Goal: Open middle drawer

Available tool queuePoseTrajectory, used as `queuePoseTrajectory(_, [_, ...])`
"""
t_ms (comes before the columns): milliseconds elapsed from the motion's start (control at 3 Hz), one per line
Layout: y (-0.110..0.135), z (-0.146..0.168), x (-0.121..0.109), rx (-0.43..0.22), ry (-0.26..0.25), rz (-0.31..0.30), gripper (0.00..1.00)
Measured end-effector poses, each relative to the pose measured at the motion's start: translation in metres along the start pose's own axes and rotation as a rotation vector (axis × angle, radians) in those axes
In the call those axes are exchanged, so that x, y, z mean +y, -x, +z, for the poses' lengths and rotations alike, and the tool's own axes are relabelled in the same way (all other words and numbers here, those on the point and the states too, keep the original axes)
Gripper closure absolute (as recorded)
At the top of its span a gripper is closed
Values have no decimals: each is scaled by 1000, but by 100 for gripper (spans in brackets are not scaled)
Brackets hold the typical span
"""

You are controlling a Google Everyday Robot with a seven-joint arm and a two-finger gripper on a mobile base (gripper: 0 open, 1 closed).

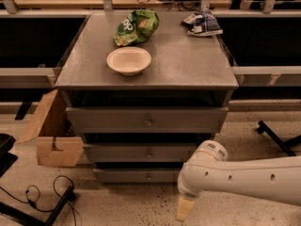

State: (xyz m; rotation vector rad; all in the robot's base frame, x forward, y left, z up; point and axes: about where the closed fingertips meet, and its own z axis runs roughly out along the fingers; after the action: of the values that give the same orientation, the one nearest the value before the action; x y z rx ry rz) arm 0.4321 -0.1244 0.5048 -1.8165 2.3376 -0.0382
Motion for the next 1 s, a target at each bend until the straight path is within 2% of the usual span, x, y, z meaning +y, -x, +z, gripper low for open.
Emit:
queuePoseTrajectory(333, [10,40,-28,-25,-20,-54,0])
queuePoseTrajectory(667, [10,63,-61,-19,-49,-88,0])
queuePoseTrajectory(1000, [8,65,-94,3,-99,-115,0])
